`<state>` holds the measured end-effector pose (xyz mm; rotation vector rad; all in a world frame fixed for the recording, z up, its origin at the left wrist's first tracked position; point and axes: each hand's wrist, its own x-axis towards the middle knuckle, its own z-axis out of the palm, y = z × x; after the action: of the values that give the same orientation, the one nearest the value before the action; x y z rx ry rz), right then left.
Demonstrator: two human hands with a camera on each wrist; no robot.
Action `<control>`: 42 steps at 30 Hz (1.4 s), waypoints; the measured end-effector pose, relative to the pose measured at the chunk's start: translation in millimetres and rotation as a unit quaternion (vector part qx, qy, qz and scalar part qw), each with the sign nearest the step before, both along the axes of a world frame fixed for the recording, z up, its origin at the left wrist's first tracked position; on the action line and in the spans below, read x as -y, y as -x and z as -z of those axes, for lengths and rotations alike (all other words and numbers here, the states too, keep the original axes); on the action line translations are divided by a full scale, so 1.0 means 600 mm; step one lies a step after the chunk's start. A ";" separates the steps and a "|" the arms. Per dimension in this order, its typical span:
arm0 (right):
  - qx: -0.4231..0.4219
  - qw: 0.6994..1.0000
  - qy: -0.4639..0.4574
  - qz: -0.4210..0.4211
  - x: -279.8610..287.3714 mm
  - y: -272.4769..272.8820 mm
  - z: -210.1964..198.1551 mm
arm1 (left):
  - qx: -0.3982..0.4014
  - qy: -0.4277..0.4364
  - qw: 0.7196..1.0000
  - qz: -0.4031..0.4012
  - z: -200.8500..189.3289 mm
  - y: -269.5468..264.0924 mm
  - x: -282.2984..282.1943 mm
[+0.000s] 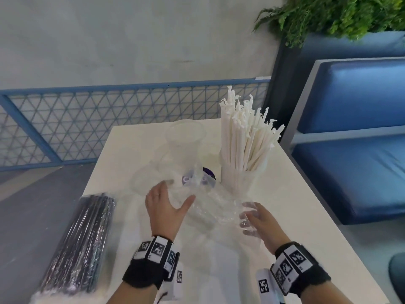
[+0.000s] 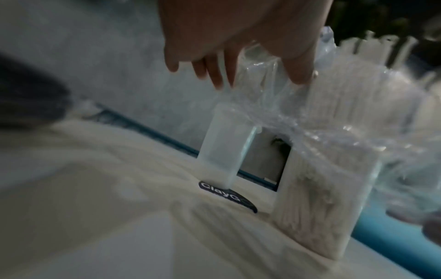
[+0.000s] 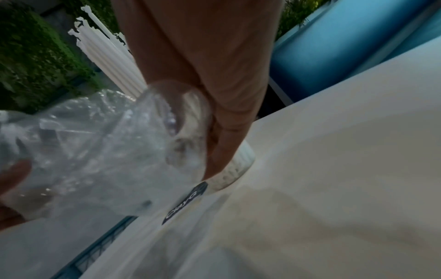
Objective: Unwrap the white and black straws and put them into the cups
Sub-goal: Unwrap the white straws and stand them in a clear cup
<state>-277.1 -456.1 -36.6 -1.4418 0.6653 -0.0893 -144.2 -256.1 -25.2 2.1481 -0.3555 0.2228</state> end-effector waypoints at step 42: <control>-0.355 0.714 0.451 -0.401 0.008 0.019 0.091 | -0.203 -0.182 0.962 0.016 0.094 -0.010 0.022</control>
<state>-288.6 -461.0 -91.1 -2.6681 0.5383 1.0172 -138.1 -269.1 -81.5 2.4744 -0.2009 -0.3251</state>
